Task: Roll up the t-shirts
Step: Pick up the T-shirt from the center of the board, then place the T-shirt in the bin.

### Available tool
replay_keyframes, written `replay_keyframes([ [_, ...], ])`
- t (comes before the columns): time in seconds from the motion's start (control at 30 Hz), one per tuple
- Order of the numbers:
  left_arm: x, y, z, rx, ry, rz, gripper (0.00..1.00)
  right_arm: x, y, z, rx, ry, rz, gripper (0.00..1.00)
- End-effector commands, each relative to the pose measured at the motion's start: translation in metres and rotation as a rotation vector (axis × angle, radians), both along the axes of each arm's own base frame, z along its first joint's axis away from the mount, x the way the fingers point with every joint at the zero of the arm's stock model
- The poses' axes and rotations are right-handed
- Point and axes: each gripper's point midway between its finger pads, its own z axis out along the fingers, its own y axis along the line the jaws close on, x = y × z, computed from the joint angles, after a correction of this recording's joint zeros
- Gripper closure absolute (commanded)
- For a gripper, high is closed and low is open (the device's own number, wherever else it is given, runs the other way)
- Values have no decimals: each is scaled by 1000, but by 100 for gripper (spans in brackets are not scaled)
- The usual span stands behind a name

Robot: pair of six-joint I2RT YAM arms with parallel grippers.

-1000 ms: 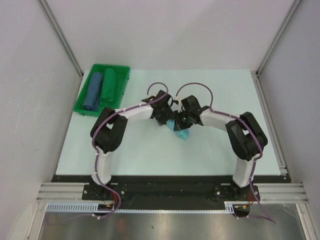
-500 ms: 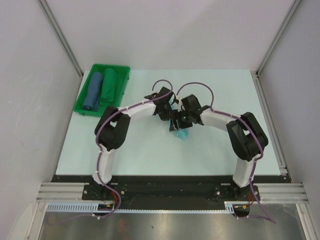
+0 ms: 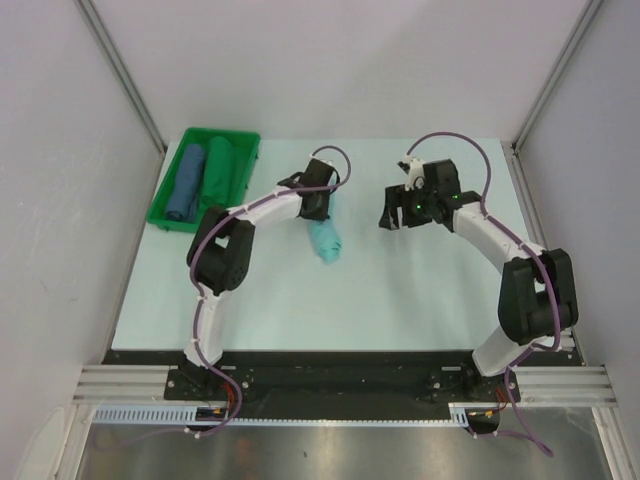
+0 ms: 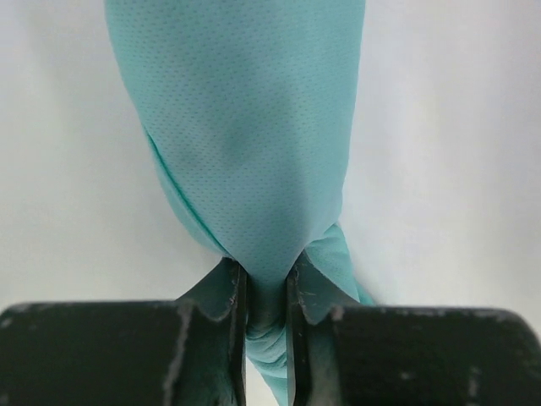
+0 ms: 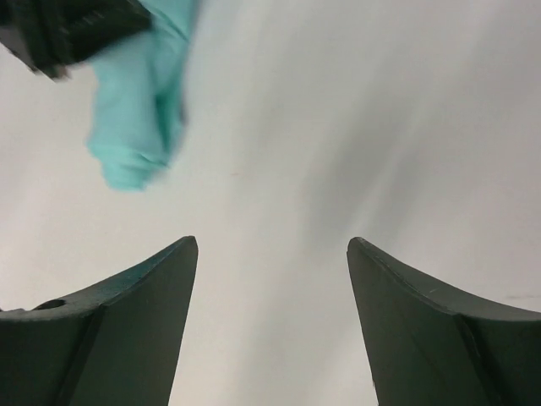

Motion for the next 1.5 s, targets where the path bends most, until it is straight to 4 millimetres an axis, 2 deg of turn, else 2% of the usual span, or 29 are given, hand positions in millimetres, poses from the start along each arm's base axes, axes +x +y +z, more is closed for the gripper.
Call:
replay_keyframes([
  [0.0, 45, 73, 19, 368, -124, -100, 100, 5, -22, 21, -14, -55, 32, 23],
  [0.07, 52, 91, 16, 423, -97, -125, 100, 5, -28, 22, -25, -64, 40, 23],
  [0.1, 61, 95, 25, 429, -113, -116, 100, 6, -33, 22, -22, -61, 32, 23],
  [0.2, 75, 115, 33, 462, -120, -119, 100, 4, -41, 20, -16, -45, 32, 23],
  [0.23, 80, 126, 36, 475, -124, -104, 100, 4, -49, 17, -17, -32, 23, 23],
  [0.3, 88, 135, 46, 470, -134, -112, 100, 3, -57, 12, -13, -15, 23, 23],
  [0.33, 92, 144, 47, 456, -133, -111, 100, 3, -67, 9, -13, -2, 7, 23],
  [0.47, 109, 165, 60, 440, -154, -135, 100, 4, -83, -5, -19, 37, 2, 24],
  [0.5, 119, 173, 64, 432, -166, -119, 100, 3, -85, -7, -21, 44, 0, 23],
  [0.53, 121, 176, 66, 419, -159, -126, 100, 1, -88, -10, -20, 60, -6, 24],
  [0.57, 130, 178, 78, 410, -188, -117, 100, 0, -89, -12, -19, 70, -5, 24],
  [0.6, 134, 185, 72, 410, -176, -114, 100, -2, -91, -15, -20, 83, -5, 24],
  [0.63, 137, 188, 74, 415, -176, -125, 100, -2, -93, -16, -21, 88, -8, 24],
  [0.67, 145, 190, 86, 415, -205, -122, 100, -2, -98, -17, -20, 91, -19, 25],
  [0.73, 150, 201, 86, 434, -200, -130, 100, -4, -98, -19, -25, 97, -11, 25],
  [0.77, 155, 205, 95, 443, -220, -122, 100, -2, -110, -20, -29, 97, -39, 25],
  [0.83, 158, 216, 101, 457, -231, -128, 100, -2, -115, -22, -37, 103, -41, 25],
  [1.03, 170, 233, 100, 438, -267, -173, 100, -6, -119, -32, -53, 132, -35, 25],
  [1.2, 174, 250, 85, 441, -249, -217, 100, -10, -121, -34, -69, 141, -18, 25],
  [1.27, 175, 250, 82, 417, -250, -249, 100, -12, -121, -33, -74, 139, -12, 25],
  [1.4, 179, 270, 73, 418, -237, -238, 100, -17, -122, -31, -82, 142, 5, 25],
  [1.47, 179, 259, 78, 294, -266, -269, 100, -18, -123, -30, -88, 141, 9, 25],
])
